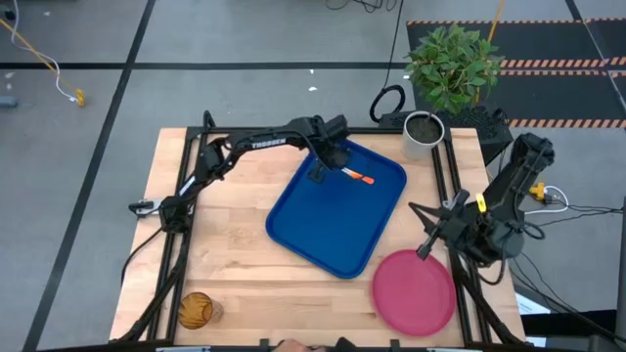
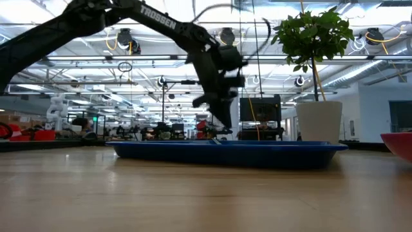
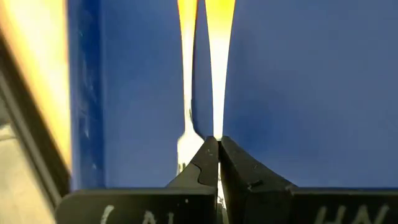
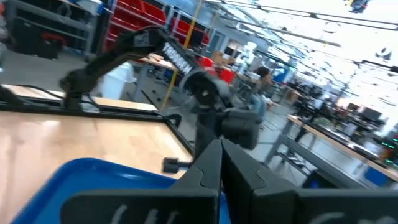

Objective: Pick and place plate/cup/fork/spoon on tray
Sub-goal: Put the spoon on the blue tray at the bottom side of the fork

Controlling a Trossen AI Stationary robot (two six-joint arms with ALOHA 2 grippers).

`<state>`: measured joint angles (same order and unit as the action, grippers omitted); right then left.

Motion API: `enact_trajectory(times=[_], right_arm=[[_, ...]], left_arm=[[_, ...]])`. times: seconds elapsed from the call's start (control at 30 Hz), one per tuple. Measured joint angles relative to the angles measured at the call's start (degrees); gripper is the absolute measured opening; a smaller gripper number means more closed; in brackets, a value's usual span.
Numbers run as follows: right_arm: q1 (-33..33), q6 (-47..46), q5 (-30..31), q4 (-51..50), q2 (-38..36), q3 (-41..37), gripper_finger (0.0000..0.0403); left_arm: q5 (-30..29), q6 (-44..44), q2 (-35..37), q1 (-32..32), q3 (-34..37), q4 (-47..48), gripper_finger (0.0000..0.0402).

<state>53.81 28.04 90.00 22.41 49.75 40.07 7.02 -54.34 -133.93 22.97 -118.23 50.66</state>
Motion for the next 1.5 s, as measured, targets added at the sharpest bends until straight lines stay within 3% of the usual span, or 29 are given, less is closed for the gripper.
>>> enact_trajectory(times=[0.17, 0.6, 1.5], right_arm=[[-4.1, 1.0, 0.0, 0.0, -0.8, 0.0, 0.0000], [-11.4, 1.4, 0.0, 0.0, -1.0, 0.0, 0.0000], [-11.8, 1.2, 0.0, 0.0, -1.0, 0.0, 0.0000]], left_arm=[[-6.1, -0.3, -2.2, -0.5, 0.1, -0.4, 0.0001], [-5.7, 1.4, -1.9, -2.7, 0.0, 1.2, 0.0002], [0.9, 10.4, -1.9, -3.0, -0.1, -2.5, 0.0021]])
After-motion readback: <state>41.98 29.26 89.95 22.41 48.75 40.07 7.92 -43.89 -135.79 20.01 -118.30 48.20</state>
